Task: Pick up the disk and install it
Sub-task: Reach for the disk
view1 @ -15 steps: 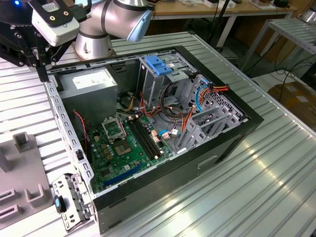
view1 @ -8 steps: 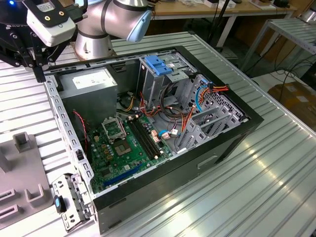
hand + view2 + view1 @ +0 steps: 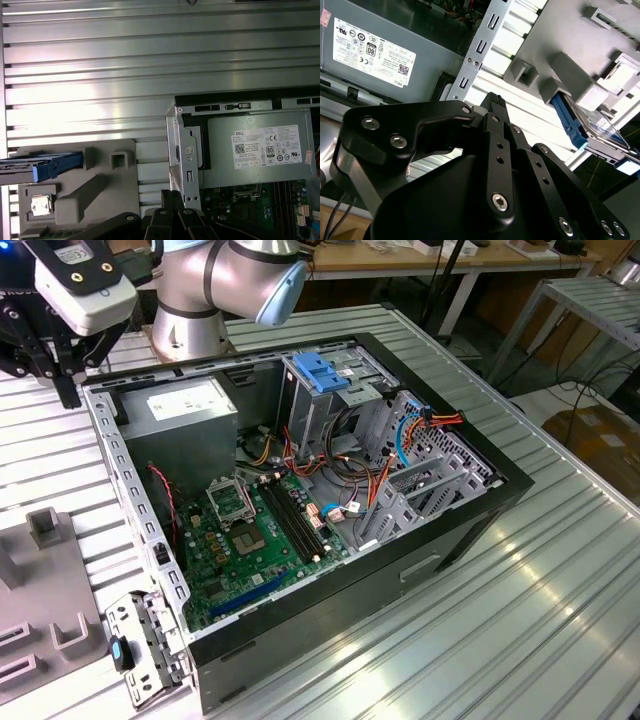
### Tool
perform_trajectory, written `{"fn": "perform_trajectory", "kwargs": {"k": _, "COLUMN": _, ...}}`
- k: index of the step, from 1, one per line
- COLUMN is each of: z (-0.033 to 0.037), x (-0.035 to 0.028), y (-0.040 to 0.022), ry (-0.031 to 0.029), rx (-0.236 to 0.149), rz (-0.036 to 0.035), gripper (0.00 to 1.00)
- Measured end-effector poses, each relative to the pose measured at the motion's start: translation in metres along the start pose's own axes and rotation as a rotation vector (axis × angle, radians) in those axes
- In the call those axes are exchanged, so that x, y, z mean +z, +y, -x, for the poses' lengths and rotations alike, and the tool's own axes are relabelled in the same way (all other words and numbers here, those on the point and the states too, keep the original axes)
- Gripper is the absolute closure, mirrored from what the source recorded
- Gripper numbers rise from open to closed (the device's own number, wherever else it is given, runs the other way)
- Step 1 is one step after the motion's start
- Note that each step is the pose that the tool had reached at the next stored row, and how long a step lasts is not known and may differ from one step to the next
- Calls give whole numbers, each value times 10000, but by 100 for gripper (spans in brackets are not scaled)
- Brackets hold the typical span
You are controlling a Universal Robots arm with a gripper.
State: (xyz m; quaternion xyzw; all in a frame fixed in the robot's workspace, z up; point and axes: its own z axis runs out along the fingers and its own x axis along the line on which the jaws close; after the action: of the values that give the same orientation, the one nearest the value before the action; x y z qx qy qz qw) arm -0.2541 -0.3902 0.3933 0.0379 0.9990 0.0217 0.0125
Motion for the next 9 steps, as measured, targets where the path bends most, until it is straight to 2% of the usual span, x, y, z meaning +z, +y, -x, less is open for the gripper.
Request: {"fn": "perform_trajectory", "kwargs": {"k": 9, "z": -98, "x": -2, "y": 1, "ry": 0, "rx": 0, "rz": 0, "gripper": 89}}
